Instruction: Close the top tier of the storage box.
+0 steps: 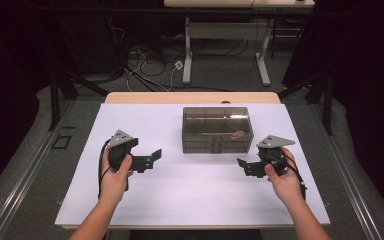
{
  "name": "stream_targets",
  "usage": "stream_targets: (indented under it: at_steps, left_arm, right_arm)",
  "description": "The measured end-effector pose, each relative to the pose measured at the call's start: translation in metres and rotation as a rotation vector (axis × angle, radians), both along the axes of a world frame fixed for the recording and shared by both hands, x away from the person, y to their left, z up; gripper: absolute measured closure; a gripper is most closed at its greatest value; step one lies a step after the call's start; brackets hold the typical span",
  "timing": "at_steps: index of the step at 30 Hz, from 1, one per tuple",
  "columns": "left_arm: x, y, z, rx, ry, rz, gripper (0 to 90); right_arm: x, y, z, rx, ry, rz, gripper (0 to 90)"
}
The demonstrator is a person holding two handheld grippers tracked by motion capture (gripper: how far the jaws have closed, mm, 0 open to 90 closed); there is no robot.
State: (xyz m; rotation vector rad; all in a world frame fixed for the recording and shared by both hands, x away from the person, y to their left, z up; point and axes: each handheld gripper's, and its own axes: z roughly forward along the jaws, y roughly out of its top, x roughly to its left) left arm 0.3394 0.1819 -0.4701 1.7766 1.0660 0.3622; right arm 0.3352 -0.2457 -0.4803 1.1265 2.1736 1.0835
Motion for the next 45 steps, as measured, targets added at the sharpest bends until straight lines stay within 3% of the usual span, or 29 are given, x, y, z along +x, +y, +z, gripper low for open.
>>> stream_targets:
  at_steps: [9, 23, 38, 45]
  left_arm:
    - [-0.01, 0.016, -0.016, -0.019, -0.005, 0.027, 0.6]
    - [-0.018, 0.032, -0.042, -0.032, 0.012, 0.059, 0.7]
    - [-0.017, 0.043, -0.057, -0.033, 0.028, 0.1, 0.7]
    - [-0.015, 0.048, -0.062, -0.028, 0.038, 0.117, 0.7]
  right_arm:
    - [-0.013, -0.013, -0.014, 0.039, 0.021, -0.021, 10.9]
    - [-0.029, -0.034, -0.041, 0.046, 0.021, -0.075, 10.9]
    - [-0.028, -0.046, -0.062, 0.097, 0.034, -0.107, 11.0]
    - [-0.026, -0.055, -0.066, 0.129, 0.053, -0.151, 11.0]
